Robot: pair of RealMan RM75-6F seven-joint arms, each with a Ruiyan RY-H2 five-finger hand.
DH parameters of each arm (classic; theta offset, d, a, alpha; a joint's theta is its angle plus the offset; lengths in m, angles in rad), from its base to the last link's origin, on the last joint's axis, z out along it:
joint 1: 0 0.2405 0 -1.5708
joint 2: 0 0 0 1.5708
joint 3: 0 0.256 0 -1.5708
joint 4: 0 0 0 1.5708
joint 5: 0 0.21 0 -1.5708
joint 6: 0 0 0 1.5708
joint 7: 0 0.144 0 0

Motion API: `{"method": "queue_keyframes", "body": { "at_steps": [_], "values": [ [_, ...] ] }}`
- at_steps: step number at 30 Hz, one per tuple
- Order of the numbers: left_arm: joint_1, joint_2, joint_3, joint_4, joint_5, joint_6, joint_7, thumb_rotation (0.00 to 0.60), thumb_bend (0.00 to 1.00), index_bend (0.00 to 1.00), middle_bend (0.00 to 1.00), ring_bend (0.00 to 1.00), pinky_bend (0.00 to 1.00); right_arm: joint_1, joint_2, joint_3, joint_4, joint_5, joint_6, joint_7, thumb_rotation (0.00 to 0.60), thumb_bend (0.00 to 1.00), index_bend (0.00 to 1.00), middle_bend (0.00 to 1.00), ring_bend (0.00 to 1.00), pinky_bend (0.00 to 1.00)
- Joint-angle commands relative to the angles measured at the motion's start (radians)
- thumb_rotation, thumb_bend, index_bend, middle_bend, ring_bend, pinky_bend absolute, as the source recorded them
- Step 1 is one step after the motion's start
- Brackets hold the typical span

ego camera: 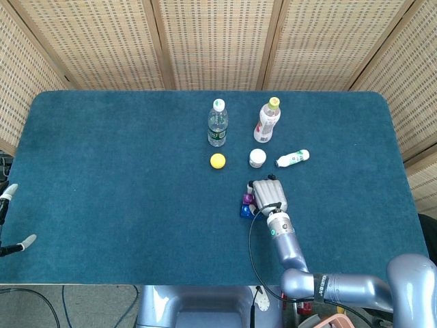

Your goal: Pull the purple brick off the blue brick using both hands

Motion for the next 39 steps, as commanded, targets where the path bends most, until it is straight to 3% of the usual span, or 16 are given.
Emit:
{"method": "queue_keyframes", "body": {
  "at_steps": [1,7,16,26,34,39],
  "values": [
    [-0.006,0.001,0.001,0.002,-0.001,-0.013,-0.012,0.6,0.0,0.0,0.0,0.0,0.0,-0.023,0.009,0.023,-0.012,-0.099,0.006,0.102,0.6,0.44,0.66,0.68,0.4,0.17],
    [-0.072,0.013,-0.03,-0.01,-0.03,-0.114,-0.081,0.6,0.0,0.0,0.0,0.0,0.0,-0.075,0.026,0.125,0.008,-0.247,-0.063,0.434,0.6,0.45,0.66,0.68,0.4,0.17],
    [-0.192,0.061,-0.088,-0.108,-0.017,-0.235,-0.18,0.6,0.0,0.0,0.0,0.0,0.0,-0.109,0.016,0.235,0.068,-0.271,-0.252,0.84,0.6,0.45,0.66,0.68,0.4,0.17],
    [-0.341,0.105,-0.157,-0.237,-0.149,-0.44,-0.19,0.6,0.0,0.0,0.0,0.0,0.0,-0.102,-0.06,0.311,0.143,-0.259,-0.303,1.058,0.6,0.45,0.66,0.68,0.4,0.17],
    [-0.456,0.092,-0.213,-0.284,-0.31,-0.563,-0.157,0.6,0.0,0.0,0.0,0.0,0.0,-0.084,-0.129,0.295,0.158,-0.302,-0.277,1.093,0.6,0.45,0.66,0.68,0.4,0.17],
    [-0.535,0.084,-0.221,-0.295,-0.423,-0.617,-0.047,0.6,0.0,0.0,0.0,0.0,0.0,-0.069,-0.153,0.29,0.166,-0.316,-0.264,1.082,0.6,0.45,0.66,0.68,0.4,0.17]
  ]
}}
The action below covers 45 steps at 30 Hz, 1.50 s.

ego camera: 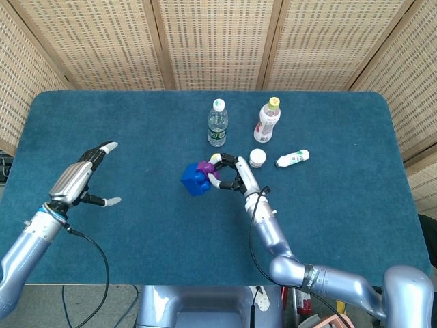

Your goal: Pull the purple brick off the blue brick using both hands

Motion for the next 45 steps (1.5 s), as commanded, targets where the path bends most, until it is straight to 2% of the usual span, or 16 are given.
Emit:
{"method": "queue_keyframes", "body": {
  "at_steps": [1,10,16,20,24,31,37,45],
  "values": [
    [-0.066,-0.005,-0.011,-0.019,-0.104,-0.043,0.094,0.6,0.0,0.0,0.0,0.0,0.0,0.008,-0.012,-0.002,0.009,-0.007,0.012,-0.01,0.6,0.45,0.66,0.68,0.4,0.17],
    [-0.203,0.008,-0.005,-0.06,-0.337,-0.107,0.247,0.6,0.0,0.0,0.0,0.0,0.0,0.028,-0.028,-0.004,0.018,-0.025,0.04,-0.049,0.6,0.45,0.66,0.68,0.4,0.17],
    [-0.358,-0.005,0.013,-0.054,-0.567,-0.139,0.365,0.6,0.0,0.0,0.0,0.0,0.0,0.04,-0.036,0.001,-0.003,-0.026,0.051,-0.069,0.6,0.45,0.66,0.68,0.4,0.17],
    [-0.481,-0.05,0.041,-0.005,-0.739,-0.155,0.439,0.6,0.0,0.08,0.01,0.0,0.0,0.05,-0.037,-0.002,-0.023,-0.023,0.055,-0.095,0.6,0.45,0.66,0.68,0.4,0.17],
    [-0.562,-0.055,0.066,0.0,-0.865,-0.176,0.475,0.6,0.0,0.13,0.03,0.0,0.0,0.06,-0.042,0.001,-0.03,-0.008,0.06,-0.116,0.6,0.45,0.66,0.68,0.4,0.17],
    [-0.626,-0.06,0.09,-0.015,-0.938,-0.17,0.489,0.6,0.0,0.2,0.11,0.0,0.0,0.073,-0.047,0.008,-0.03,0.01,0.067,-0.14,0.6,0.45,0.66,0.68,0.4,0.17],
    [-0.654,-0.058,0.106,-0.024,-0.973,-0.172,0.48,0.6,0.0,0.21,0.13,0.0,0.0,0.075,-0.045,0.005,-0.038,0.015,0.073,-0.155,0.6,0.45,0.66,0.68,0.4,0.17],
    [-0.662,-0.063,0.108,-0.027,-0.966,-0.155,0.46,0.6,0.0,0.25,0.17,0.0,0.0,0.075,-0.043,0.003,-0.041,0.015,0.074,-0.158,0.6,0.45,0.66,0.68,0.4,0.17]
  ]
}}
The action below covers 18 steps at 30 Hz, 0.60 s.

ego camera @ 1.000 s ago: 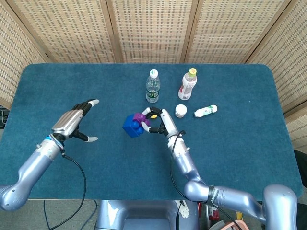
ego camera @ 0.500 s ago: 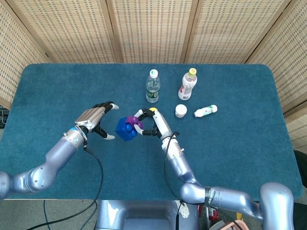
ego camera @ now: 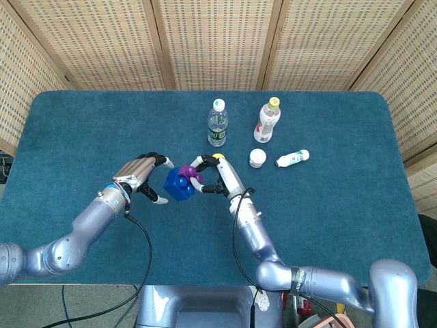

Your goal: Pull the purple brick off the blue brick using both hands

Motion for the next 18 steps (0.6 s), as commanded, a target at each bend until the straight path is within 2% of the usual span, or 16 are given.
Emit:
{"method": "queue_keyframes", "body": {
  "at_steps": [1,11,18],
  "values": [
    [0.001,-0.004,-0.004,-0.001,0.004,0.002,-0.012,0.6,0.0,0.25,0.17,0.0,0.0,0.0,0.0,0.0,-0.001,0.0,-0.001,0.0,0.6,0.45,0.66,0.68,0.4,0.17],
    [-0.003,-0.023,-0.01,0.009,0.02,0.008,-0.045,0.6,0.0,0.26,0.19,0.0,0.0,-0.001,-0.003,0.004,-0.009,0.008,-0.005,0.011,0.6,0.45,0.66,0.68,0.4,0.17],
    [-0.012,-0.045,-0.019,0.007,0.027,0.029,-0.061,0.6,0.0,0.38,0.24,0.0,0.0,0.003,-0.008,0.006,-0.009,0.01,0.001,0.006,0.6,0.45,0.66,0.68,0.4,0.17]
  ]
}}
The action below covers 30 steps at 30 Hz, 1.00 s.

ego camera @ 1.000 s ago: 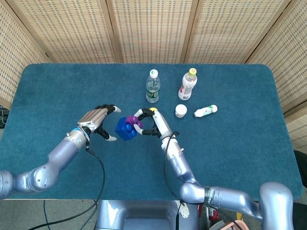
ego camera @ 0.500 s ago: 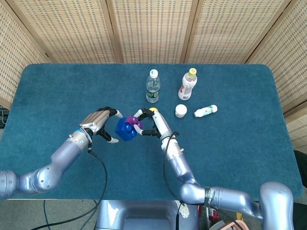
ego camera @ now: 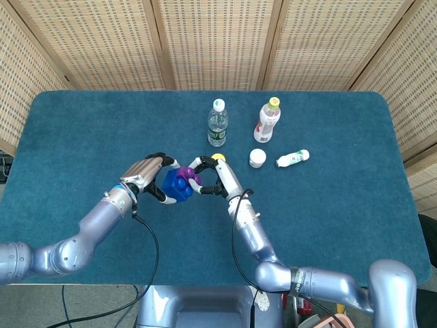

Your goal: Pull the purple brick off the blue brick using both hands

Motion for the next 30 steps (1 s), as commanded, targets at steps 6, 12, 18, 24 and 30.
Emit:
{"method": "queue_keyframes", "body": {
  "at_steps": [6,12,18,24,30],
  "values": [
    [-0.006,-0.023,-0.006,-0.009,0.008,0.047,-0.006,0.6,0.01,0.42,0.27,0.0,0.0,0.001,0.004,0.001,-0.011,-0.001,0.002,-0.006,0.6,0.45,0.66,0.68,0.4,0.17],
    [-0.007,-0.035,-0.007,-0.009,0.004,0.071,-0.003,0.6,0.12,0.48,0.34,0.0,0.0,-0.001,0.007,-0.001,-0.014,0.0,0.002,-0.006,0.6,0.45,0.66,0.68,0.4,0.17],
    [-0.005,-0.049,-0.003,-0.007,-0.001,0.11,0.01,0.6,0.15,0.53,0.37,0.0,0.0,-0.005,0.013,0.002,-0.013,0.003,0.004,-0.002,0.6,0.45,0.66,0.68,0.4,0.17],
    [0.009,-0.043,0.005,0.007,-0.008,0.1,0.014,0.6,0.17,0.53,0.37,0.0,0.0,-0.012,0.03,0.016,-0.024,0.01,0.007,0.002,0.6,0.45,0.66,0.68,0.4,0.17],
    [0.048,-0.005,0.027,0.028,0.016,0.051,0.002,0.6,0.18,0.53,0.37,0.0,0.0,-0.021,0.068,0.033,-0.042,0.02,0.007,-0.001,0.6,0.45,0.66,0.68,0.4,0.17]
  ]
}}
